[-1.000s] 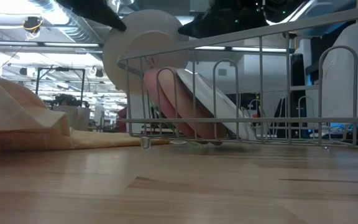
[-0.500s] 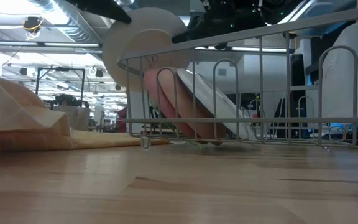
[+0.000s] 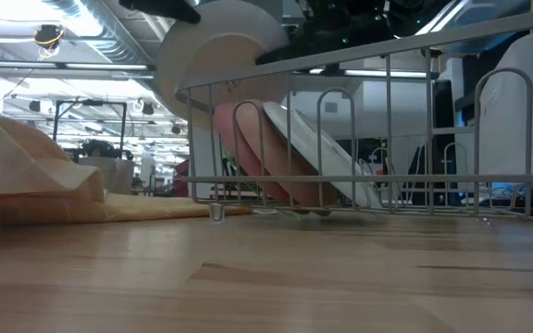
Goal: Sort dishes
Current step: Put the blue patterned white plate into the dish rack
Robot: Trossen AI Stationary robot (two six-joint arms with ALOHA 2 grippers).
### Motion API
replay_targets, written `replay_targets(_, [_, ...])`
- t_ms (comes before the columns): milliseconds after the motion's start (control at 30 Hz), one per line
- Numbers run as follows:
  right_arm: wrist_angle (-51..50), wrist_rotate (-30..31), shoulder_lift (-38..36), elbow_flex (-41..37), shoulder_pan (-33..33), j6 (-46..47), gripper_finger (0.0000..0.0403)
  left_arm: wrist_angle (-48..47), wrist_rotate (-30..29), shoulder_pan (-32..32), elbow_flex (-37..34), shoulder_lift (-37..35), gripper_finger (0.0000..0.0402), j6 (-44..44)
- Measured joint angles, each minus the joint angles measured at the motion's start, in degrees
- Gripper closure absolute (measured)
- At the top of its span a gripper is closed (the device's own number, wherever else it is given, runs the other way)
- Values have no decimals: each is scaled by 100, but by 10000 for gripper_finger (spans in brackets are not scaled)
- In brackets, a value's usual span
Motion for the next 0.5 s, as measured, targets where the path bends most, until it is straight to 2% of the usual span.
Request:
replay_targets(200, [-85, -120, 4, -17, 15, -217, 355, 50, -41, 2, 17, -15, 399, 112])
replay_targets(367, [-62, -67, 4, -17, 70, -328, 359, 82, -106, 7, 24, -13, 377, 72])
replay_targets(500, [52, 107, 4, -17, 155, -206, 355, 108, -73, 73, 24, -7, 347, -341])
